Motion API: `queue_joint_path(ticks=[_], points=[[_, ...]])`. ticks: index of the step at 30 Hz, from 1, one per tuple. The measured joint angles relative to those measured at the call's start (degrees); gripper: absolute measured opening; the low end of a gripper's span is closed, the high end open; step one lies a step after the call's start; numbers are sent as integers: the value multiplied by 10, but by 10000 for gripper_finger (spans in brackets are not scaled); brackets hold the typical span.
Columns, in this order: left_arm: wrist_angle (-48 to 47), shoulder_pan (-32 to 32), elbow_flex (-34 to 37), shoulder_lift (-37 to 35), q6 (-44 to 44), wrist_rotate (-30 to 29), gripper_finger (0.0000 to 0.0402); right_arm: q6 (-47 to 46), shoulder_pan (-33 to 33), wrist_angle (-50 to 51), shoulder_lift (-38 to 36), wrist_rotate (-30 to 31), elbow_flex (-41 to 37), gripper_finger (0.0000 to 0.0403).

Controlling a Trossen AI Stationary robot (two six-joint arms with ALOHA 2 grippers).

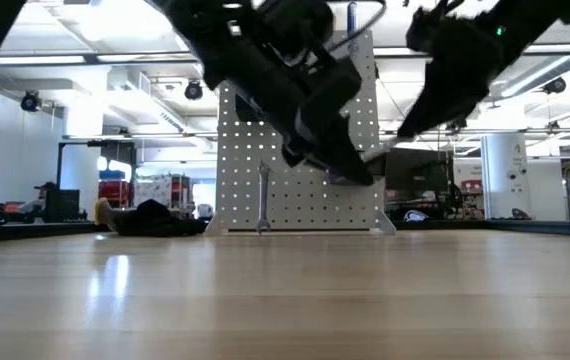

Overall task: Hang tools onto peg board
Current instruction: Hang the wrench on the peg board

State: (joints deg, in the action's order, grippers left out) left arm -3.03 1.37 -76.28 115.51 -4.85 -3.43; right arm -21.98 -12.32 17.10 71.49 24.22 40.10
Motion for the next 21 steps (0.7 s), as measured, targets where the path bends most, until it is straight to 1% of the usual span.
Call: queue_joint_path(ticks=[3, 5, 8, 10, 12, 14, 16, 18, 19, 21], points=[[58, 4, 45, -29, -26, -8, 1, 1, -5, -4, -33, 17, 0, 142], [122, 4, 87, -54, -48, -10, 1, 2, -12, -4, -57, 40, 0, 157], [253, 5, 167, -89, -87, -18, 1, 2, -30, -5, -96, 99, -1, 172], [349, 8, 225, -108, -114, -31, 1, -2, -51, -34, -123, 152, -11, 176], [452, 11, 277, -117, -142, -44, 0, 2, -71, -102, -150, 200, -38, 175], [538, 14, 324, -122, -156, -56, 0, 25, -88, -222, -168, 218, -80, 172], [599, 16, 355, -120, -162, -70, 0, 52, -101, -368, -176, 209, -132, 169], [647, 17, 381, -119, -163, -79, 0, 70, -104, -506, -169, 184, -177, 166], [666, 19, 387, -117, -163, -81, 0, 70, -103, -558, -163, 175, -199, 165], [700, 20, 402, -115, -162, -82, 0, 66, -103, -632, -143, 169, -231, 163]])
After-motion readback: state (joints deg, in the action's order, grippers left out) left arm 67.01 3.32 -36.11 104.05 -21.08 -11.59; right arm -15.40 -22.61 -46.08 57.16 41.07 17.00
